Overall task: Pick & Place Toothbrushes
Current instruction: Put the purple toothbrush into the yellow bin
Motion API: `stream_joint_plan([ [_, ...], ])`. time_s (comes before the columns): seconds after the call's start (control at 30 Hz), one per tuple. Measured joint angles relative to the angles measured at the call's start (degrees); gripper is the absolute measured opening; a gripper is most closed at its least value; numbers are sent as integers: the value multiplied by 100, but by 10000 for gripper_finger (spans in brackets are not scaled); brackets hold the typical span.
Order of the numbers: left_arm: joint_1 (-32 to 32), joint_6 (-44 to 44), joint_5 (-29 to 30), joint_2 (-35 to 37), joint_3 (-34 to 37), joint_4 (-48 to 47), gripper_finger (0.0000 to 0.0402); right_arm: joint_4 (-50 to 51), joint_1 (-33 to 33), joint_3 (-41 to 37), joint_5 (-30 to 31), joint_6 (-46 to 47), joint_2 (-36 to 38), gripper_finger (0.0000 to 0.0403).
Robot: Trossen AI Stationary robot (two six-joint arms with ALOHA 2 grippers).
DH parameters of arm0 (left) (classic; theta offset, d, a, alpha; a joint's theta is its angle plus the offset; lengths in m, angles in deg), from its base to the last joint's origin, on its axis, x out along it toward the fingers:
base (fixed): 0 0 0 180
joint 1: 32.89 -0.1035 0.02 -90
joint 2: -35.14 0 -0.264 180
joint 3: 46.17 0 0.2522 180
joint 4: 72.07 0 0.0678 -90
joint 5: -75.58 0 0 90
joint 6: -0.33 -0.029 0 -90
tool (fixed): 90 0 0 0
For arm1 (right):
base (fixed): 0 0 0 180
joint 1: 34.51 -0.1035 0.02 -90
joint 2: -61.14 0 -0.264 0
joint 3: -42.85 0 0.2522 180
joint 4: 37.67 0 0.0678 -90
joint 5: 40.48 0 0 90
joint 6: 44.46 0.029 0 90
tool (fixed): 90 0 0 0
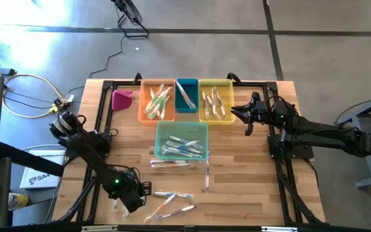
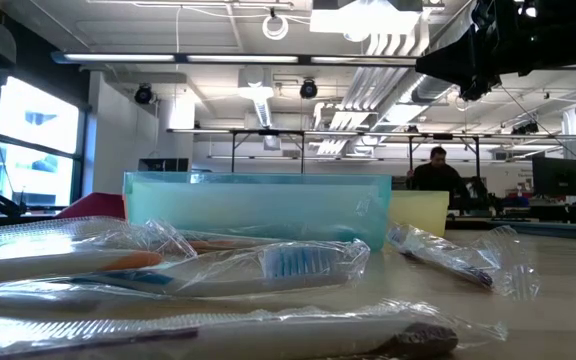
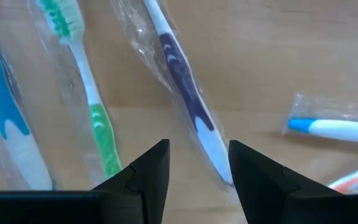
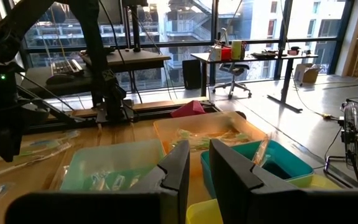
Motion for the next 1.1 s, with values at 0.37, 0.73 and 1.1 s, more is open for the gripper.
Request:
stream_joint_plan([
  [0.37, 0, -1, 6, -345, 190, 433, 161, 15, -2, 0, 0, 17, 0, 55],
  [0.73, 0, -57, 79, -317, 348, 645, 156, 9, -2, 0, 0, 19, 0, 55],
  [1.1, 9, -225, 63, -327, 354, 532, 53, 9, -2, 0, 0, 19, 0, 55],
])
